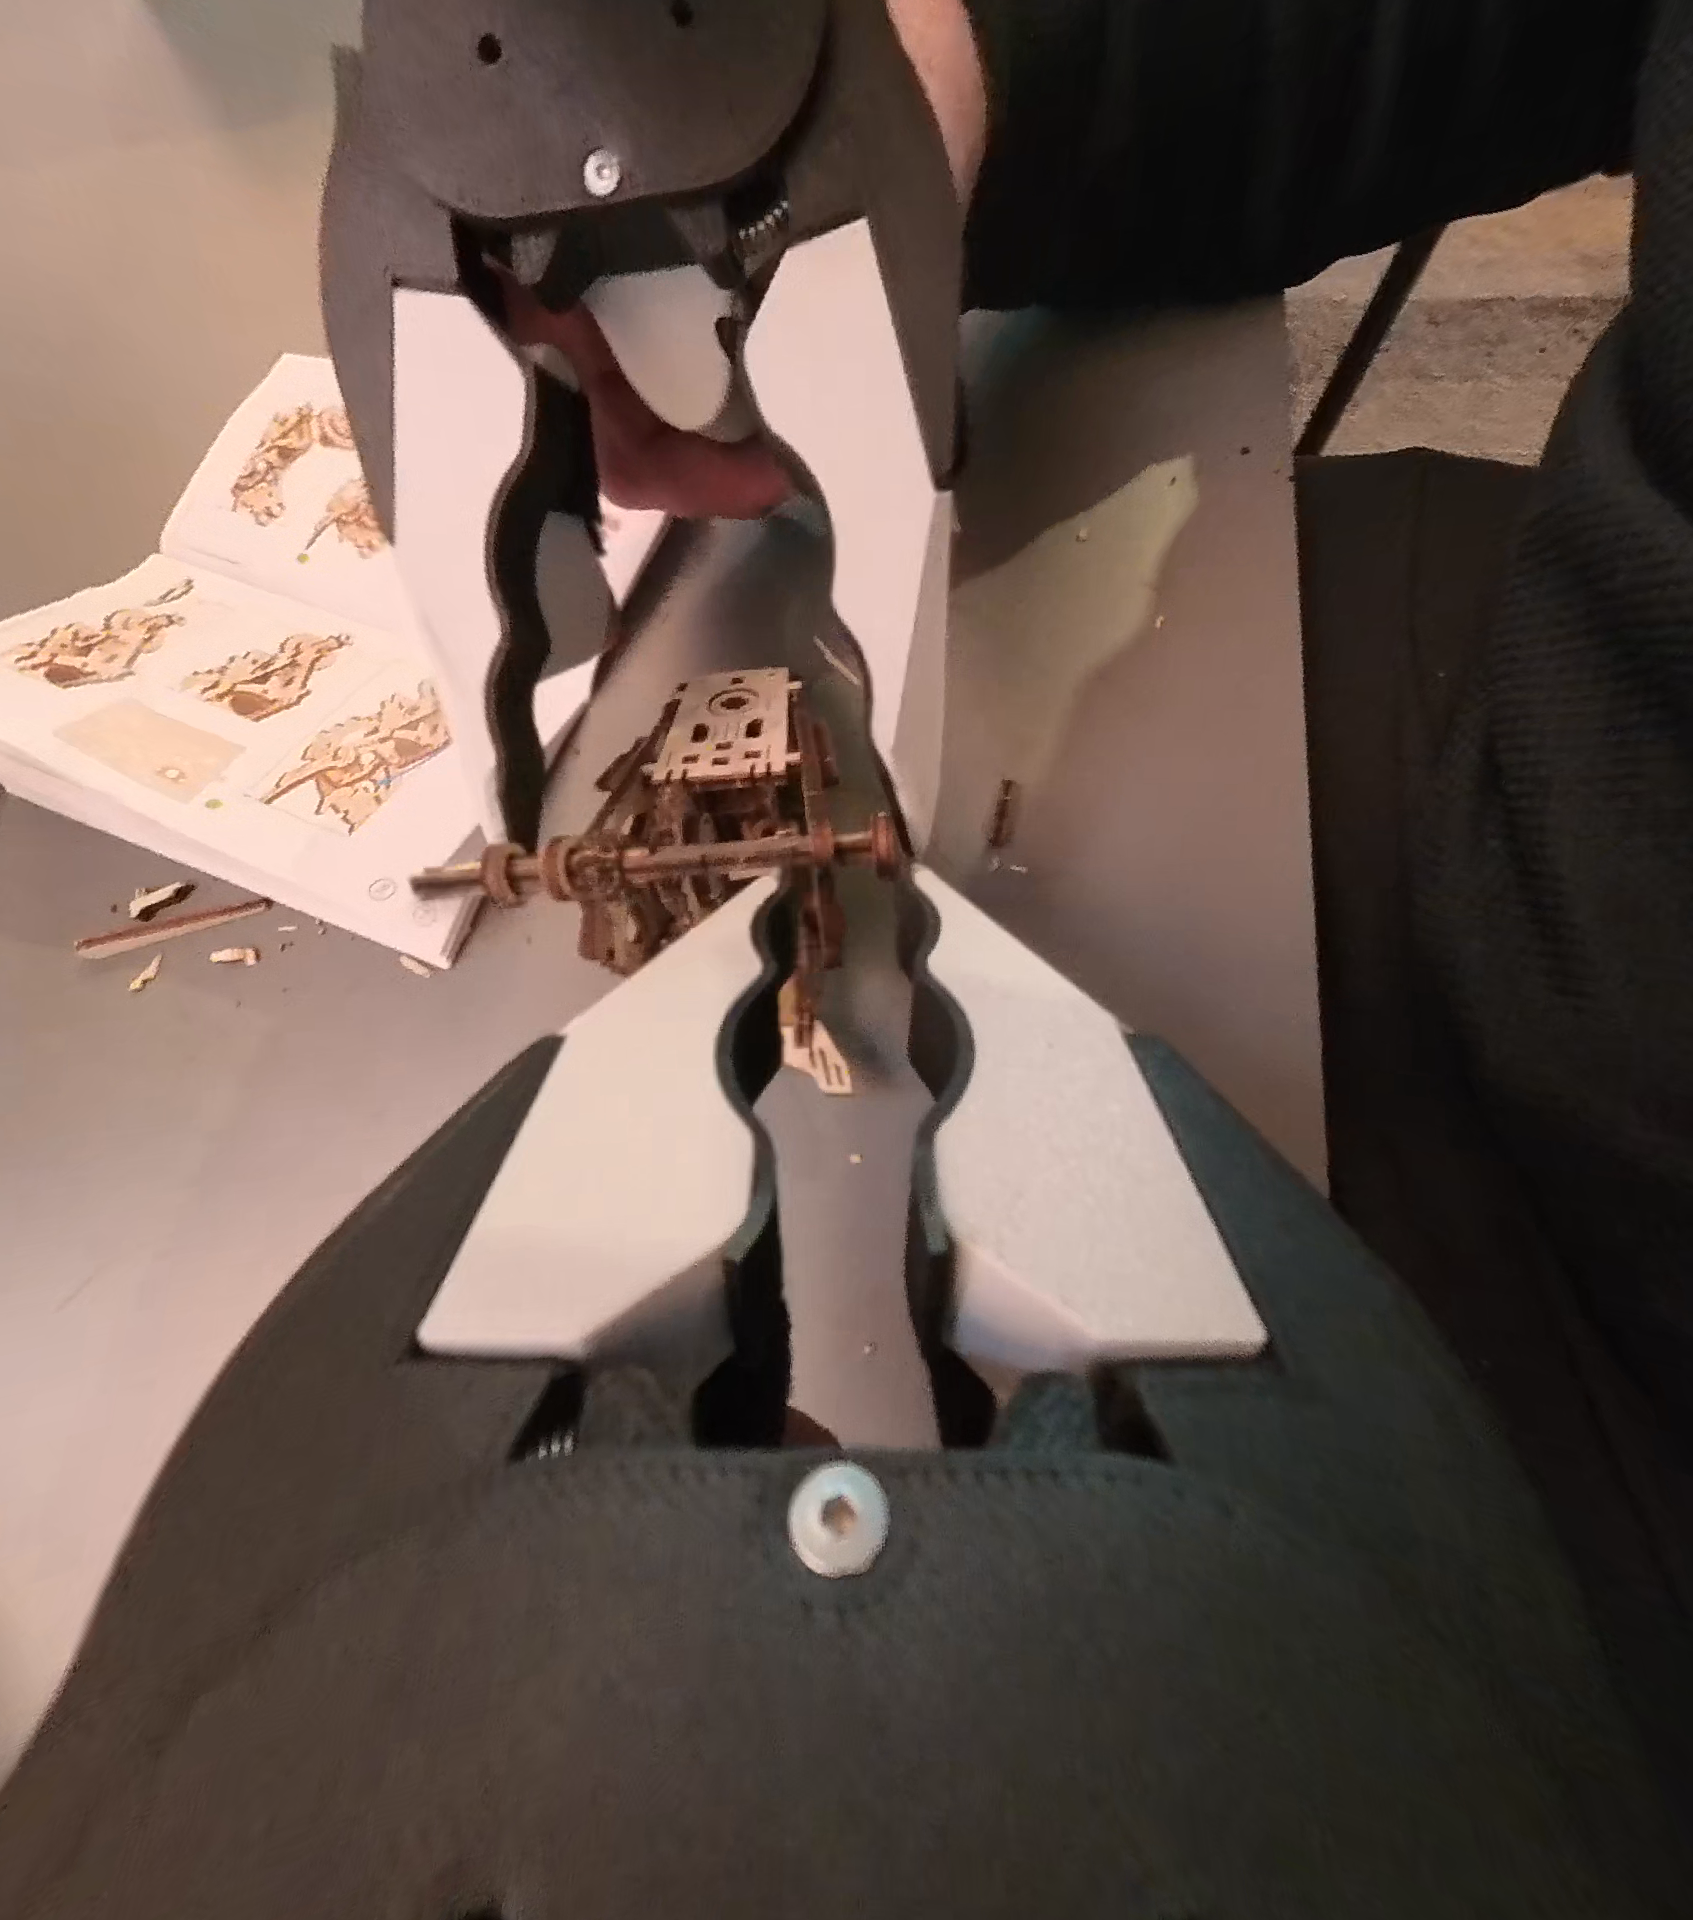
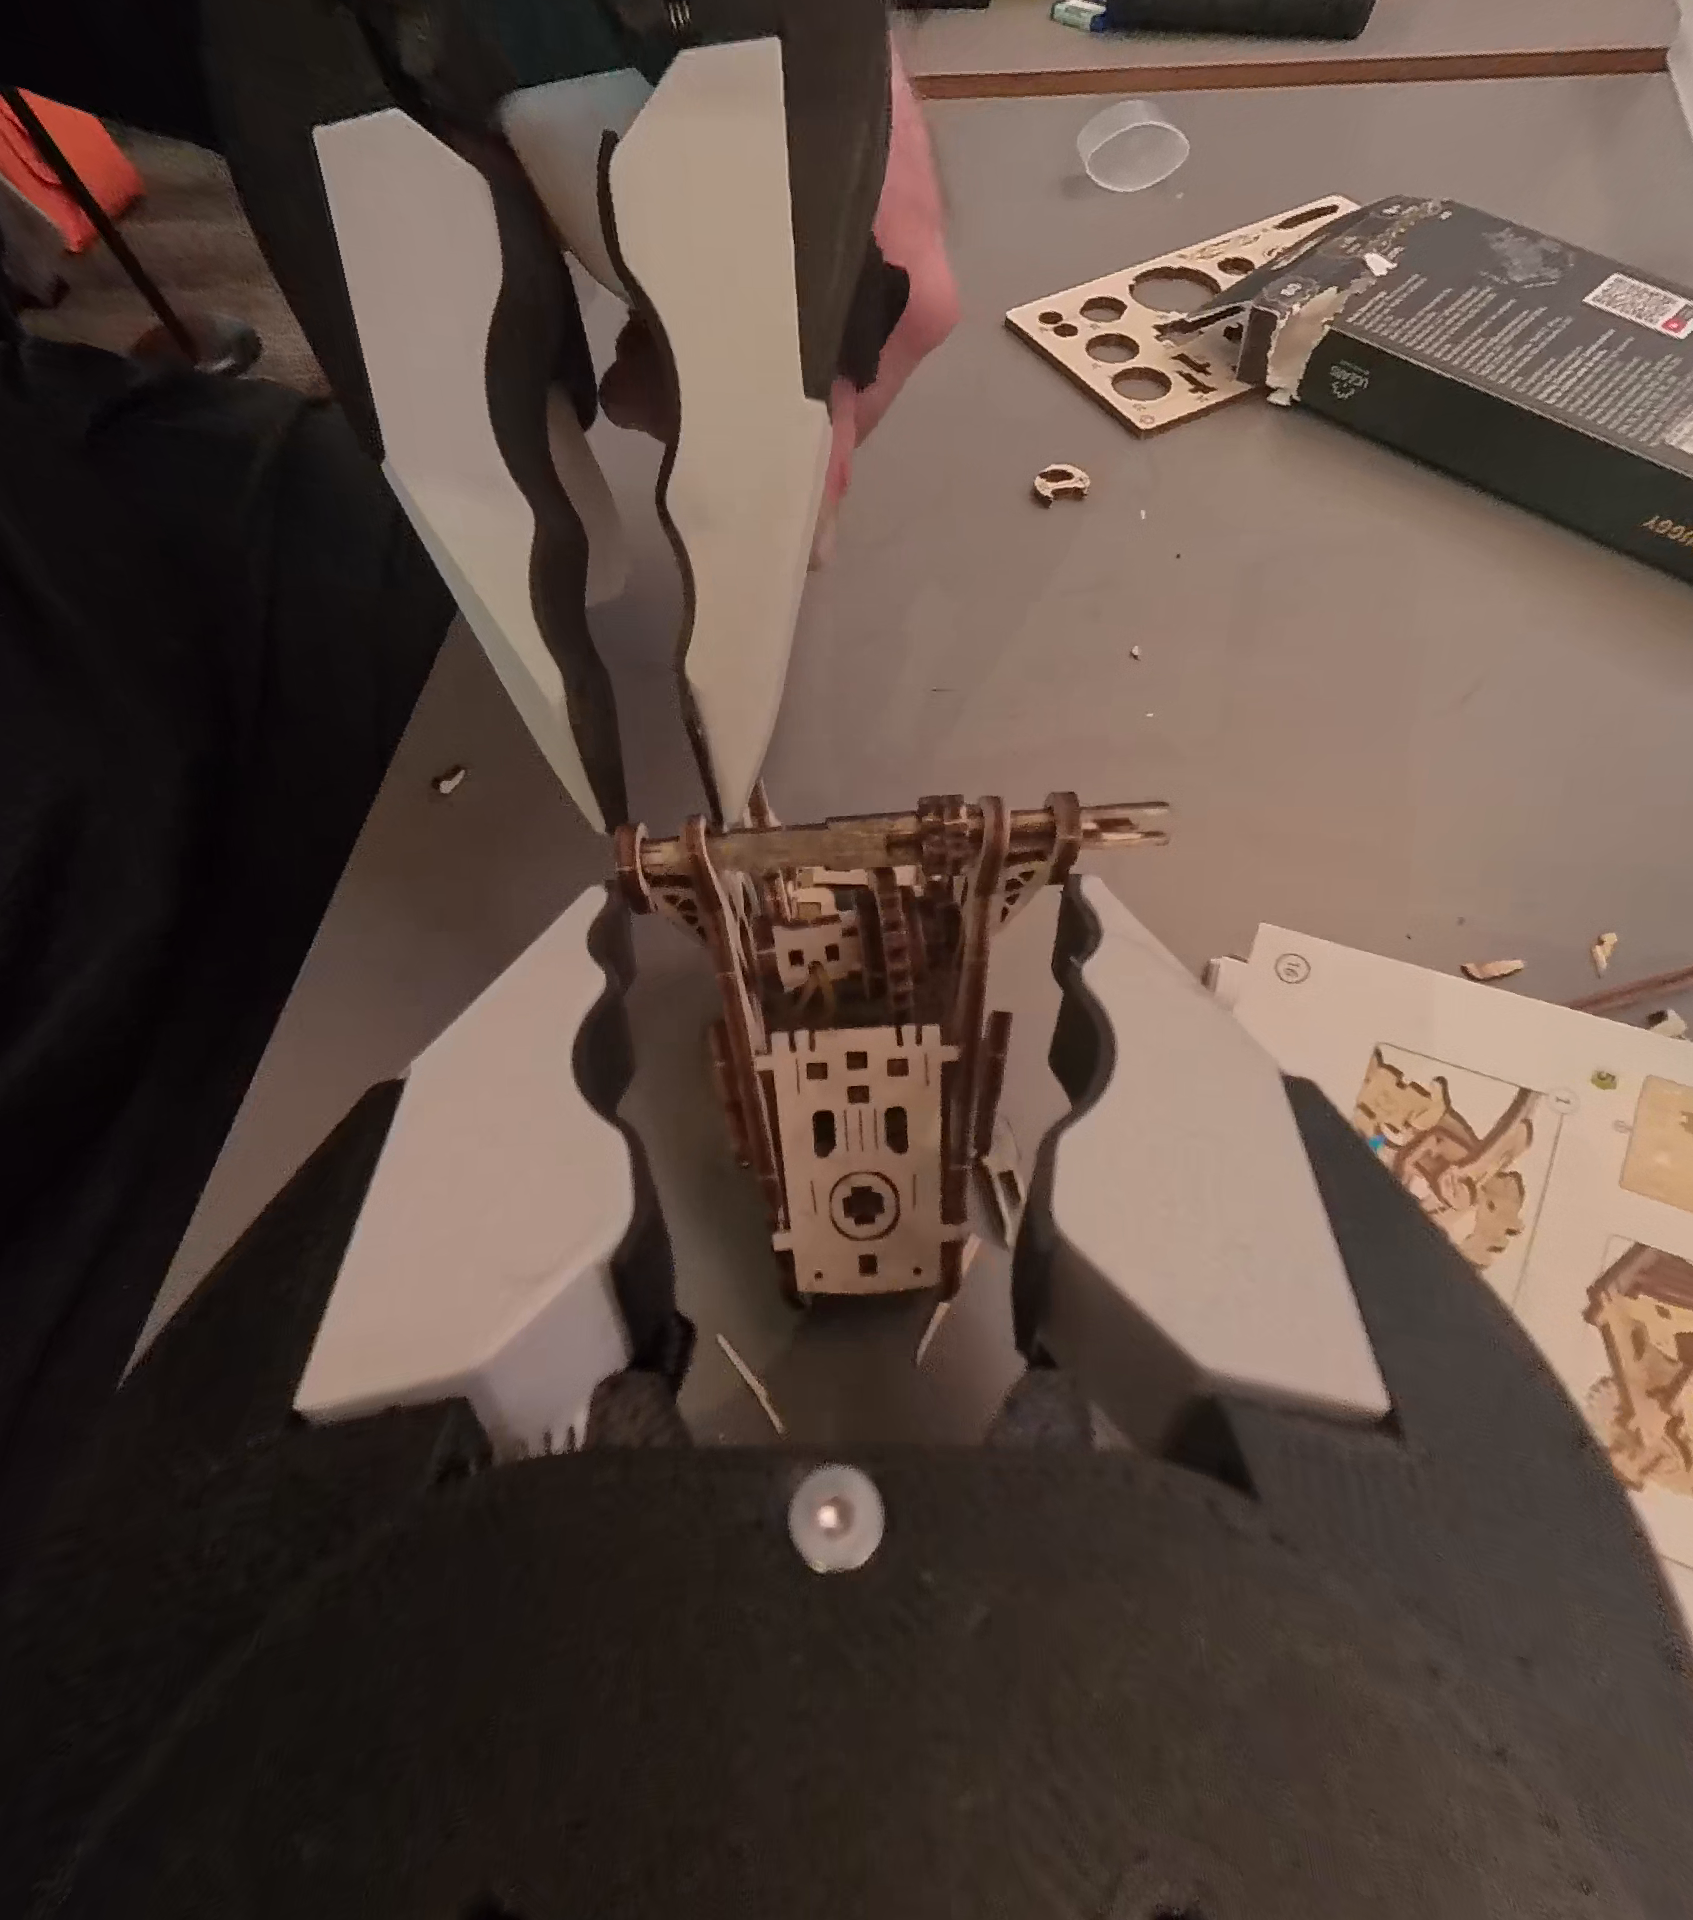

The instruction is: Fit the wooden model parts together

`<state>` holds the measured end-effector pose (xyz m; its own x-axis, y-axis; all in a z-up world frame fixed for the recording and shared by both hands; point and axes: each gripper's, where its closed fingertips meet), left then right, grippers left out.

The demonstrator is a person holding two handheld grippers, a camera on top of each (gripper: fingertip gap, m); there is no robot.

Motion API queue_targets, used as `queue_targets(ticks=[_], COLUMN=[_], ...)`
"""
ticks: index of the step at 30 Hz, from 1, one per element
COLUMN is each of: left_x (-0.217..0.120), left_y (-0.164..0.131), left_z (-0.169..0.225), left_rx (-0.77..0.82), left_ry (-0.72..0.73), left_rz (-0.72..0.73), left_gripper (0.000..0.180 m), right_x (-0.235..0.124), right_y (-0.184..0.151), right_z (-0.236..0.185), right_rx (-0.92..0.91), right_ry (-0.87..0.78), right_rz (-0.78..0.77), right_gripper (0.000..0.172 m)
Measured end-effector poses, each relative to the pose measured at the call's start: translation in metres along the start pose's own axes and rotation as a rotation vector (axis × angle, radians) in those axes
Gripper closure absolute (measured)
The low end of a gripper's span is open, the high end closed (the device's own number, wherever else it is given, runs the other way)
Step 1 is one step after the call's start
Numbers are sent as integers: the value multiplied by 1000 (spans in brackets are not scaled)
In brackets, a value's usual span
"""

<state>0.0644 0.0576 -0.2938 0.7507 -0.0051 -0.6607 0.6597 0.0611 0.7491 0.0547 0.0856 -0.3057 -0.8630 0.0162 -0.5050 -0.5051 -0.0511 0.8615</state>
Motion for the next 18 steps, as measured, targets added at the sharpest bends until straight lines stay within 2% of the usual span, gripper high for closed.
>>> queue_targets(ticks=[4,11,16,18], left_x=[-10,-3,0,-3], left_y=[4,5,5,2], left_z=[-9,-9,-3,-3], left_rx=[-18,2,-19,-32], left_ry=[67,64,37,29], left_rz=[30,18,60,50], left_gripper=[163,156,172,173], right_x=[0,2,3,4], right_y=[0,1,1,2], right_z=[-2,-5,-2,-3], right_rx=[-14,-11,3,4], right_ry=[2,8,6,2], right_rz=[1,10,17,22], right_gripper=[92,93,93,93])
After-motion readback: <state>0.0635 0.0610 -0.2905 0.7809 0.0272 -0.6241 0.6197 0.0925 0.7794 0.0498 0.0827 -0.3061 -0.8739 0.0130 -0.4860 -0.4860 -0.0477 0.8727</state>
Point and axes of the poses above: each gripper's, where its closed fingertips meet, x out along the fingers, y out of its top, z = x × y across the jaws, and after that the axes turned 12 degrees about -y, right-handed
